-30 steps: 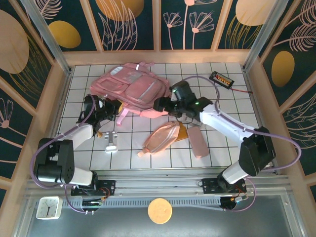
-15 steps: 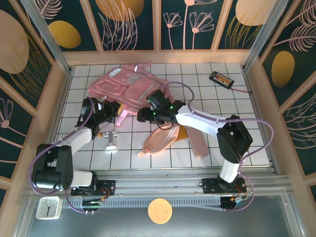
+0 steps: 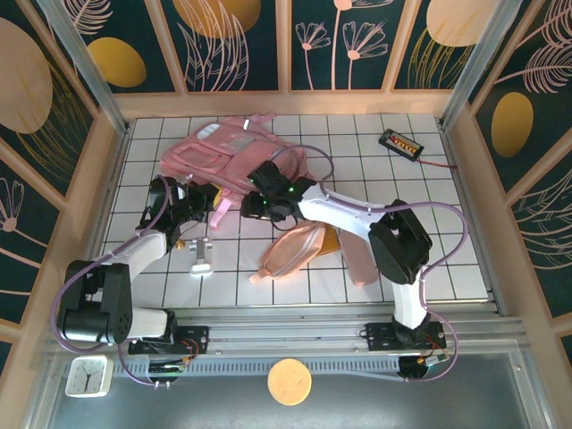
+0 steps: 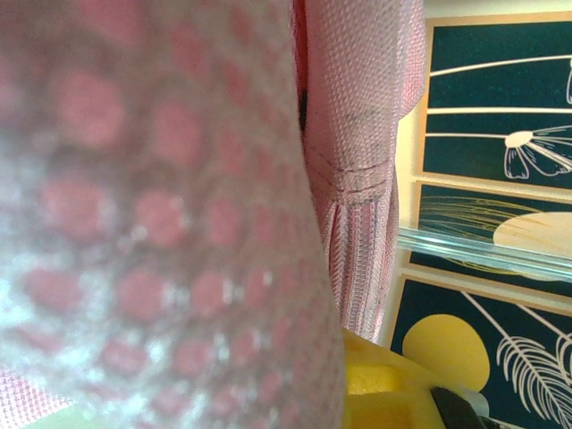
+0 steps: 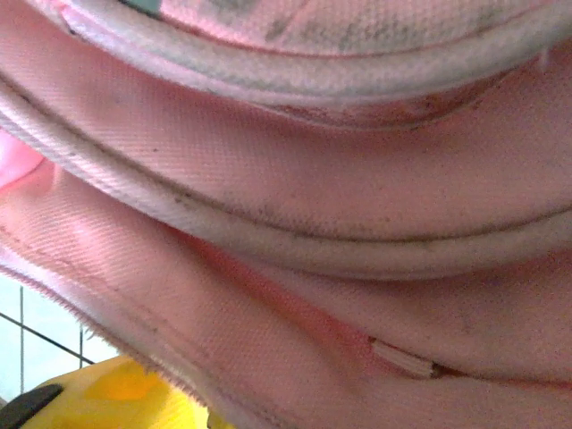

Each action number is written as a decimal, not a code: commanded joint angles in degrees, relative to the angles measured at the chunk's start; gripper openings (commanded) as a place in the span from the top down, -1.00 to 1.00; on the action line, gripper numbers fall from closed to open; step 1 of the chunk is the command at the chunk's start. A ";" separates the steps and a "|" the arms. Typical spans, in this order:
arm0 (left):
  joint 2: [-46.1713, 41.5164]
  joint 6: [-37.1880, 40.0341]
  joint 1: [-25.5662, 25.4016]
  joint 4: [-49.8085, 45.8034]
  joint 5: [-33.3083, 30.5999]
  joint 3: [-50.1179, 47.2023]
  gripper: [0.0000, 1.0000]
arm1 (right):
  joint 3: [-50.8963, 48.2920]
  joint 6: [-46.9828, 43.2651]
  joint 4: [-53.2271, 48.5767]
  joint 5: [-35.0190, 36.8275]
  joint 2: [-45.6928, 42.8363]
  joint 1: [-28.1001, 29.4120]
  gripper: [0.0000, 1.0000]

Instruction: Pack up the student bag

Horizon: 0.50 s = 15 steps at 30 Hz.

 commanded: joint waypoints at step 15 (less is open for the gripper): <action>-3.65 -6.11 -1.00 5.66 1.99 -0.23 1.00 | 6.29 0.72 -2.47 5.58 2.12 -0.16 0.54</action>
